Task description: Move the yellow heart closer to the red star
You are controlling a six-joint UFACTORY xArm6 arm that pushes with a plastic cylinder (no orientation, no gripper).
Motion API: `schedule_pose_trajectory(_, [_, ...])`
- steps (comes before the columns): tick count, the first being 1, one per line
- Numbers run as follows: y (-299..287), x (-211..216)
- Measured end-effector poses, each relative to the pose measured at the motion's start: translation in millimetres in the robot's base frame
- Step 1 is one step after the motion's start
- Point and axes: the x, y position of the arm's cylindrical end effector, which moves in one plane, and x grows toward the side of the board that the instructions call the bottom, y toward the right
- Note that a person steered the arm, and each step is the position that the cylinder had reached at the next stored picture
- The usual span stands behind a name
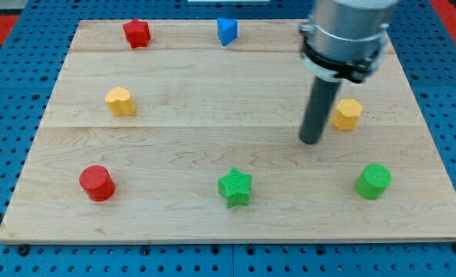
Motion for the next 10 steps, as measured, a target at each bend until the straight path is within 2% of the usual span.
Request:
schedule_pose_trajectory(1, [-69, -17])
schedule_pose_trajectory(2, [-163, -18])
schedule_pose_trajectory(3, [-250, -44])
schedule_pose_trajectory(4, [-261, -81])
schedule_pose_trajectory(5, [-286, -99])
schedule_pose_trajectory(6, [-304, -77])
schedule_pose_trajectory(7, [-365, -84])
schedule_pose_trajectory(8, [-373, -95])
schedule_pose_trajectory(9, [-350, -102])
schedule_pose_trajectory(10, [-301, -132])
